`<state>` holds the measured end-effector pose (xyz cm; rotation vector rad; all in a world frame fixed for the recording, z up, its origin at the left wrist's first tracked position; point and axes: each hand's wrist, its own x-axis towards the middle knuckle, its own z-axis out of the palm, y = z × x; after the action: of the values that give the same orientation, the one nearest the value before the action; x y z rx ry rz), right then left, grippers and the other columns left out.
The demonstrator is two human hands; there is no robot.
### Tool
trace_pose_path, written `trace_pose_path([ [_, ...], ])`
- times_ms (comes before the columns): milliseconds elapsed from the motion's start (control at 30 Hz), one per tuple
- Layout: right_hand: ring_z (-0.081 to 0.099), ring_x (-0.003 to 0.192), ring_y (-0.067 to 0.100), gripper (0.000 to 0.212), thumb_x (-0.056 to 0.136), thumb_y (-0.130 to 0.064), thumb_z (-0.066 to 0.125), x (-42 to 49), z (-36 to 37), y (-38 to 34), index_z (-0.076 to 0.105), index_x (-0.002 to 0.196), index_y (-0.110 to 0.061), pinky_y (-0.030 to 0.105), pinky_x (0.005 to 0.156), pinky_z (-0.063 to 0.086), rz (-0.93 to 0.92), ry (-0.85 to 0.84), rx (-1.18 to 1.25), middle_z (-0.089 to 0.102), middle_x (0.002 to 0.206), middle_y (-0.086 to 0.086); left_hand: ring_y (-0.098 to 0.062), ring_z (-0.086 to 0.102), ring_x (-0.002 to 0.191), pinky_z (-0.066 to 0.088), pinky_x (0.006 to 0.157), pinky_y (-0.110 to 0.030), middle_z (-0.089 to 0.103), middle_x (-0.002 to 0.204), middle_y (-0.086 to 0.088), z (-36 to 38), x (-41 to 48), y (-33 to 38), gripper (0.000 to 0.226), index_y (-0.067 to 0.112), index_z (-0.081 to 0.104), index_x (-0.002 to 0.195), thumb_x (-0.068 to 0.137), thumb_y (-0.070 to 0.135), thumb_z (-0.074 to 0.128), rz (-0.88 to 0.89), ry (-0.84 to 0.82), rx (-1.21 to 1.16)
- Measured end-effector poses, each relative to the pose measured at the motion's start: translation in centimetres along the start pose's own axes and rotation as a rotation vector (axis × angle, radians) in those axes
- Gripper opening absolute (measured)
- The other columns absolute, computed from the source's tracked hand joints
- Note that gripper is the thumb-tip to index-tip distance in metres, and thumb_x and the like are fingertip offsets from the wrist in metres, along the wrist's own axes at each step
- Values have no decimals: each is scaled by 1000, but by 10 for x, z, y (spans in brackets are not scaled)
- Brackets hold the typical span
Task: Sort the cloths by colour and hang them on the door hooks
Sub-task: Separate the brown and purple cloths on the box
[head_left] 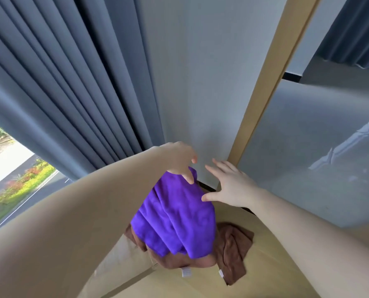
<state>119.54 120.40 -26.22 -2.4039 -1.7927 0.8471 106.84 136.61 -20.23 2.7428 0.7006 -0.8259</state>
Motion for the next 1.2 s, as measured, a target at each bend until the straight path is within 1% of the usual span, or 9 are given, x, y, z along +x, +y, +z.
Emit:
trace_pose_path([
  [167,-4,157,13,108,79,-77,64,-22,5,55,9,163,-37,50,123,18,26,-22,6,-3,171,-12,-25,40,143,40,114,-45,40,156,4,-3,20,59,91,29,35,156,80,50,81,-7,-63,-31],
  [300,1,157,16,105,82,-73,65,-41,14,112,10,163,-35,50,124,21,35,-64,30,0,171,-11,-25,40,144,38,115,-43,40,158,5,6,41,110,92,28,33,157,81,47,81,-25,-96,-68],
  [500,15,156,22,100,86,-67,65,-57,45,197,15,163,-28,46,122,27,79,-136,42,12,171,-3,-26,47,137,45,102,-35,45,155,2,51,92,190,84,27,32,158,88,46,75,-68,-158,-175],
  [633,33,148,25,86,92,-55,65,-49,86,243,24,161,-24,47,114,40,137,-181,86,28,165,-1,-27,42,142,43,108,-40,41,158,-2,115,135,234,77,22,31,158,94,43,68,-70,-223,-229],
  [767,39,146,28,76,97,-44,62,-35,145,284,26,160,-22,46,113,42,221,-261,107,35,163,4,-28,56,122,52,96,-41,56,138,-6,192,183,256,51,16,50,143,97,37,59,-78,-274,-291],
  [833,43,143,29,71,100,-41,60,-24,177,305,27,160,-22,45,112,43,244,-293,108,40,160,5,-28,58,117,54,92,-40,58,132,-7,229,207,263,44,16,54,138,98,34,54,-90,-267,-334],
  [900,43,142,30,68,100,-38,59,-13,208,321,29,159,-22,45,112,42,250,-306,128,40,159,5,-29,58,117,52,91,-39,55,132,-8,267,227,268,43,17,52,140,100,32,50,-112,-245,-377],
  [1000,44,141,30,66,101,-37,58,9,261,343,30,159,-22,45,112,43,285,-331,177,41,158,7,-31,53,125,49,98,-43,50,139,-10,328,255,275,43,17,46,145,104,29,43,-169,-222,-452],
  [1200,52,133,32,66,99,-36,60,52,373,380,31,157,-22,47,104,49,359,-335,282,47,152,10,-39,53,125,48,100,-52,46,139,-14,442,315,285,46,18,39,146,102,30,46,-183,-265,-424],
])
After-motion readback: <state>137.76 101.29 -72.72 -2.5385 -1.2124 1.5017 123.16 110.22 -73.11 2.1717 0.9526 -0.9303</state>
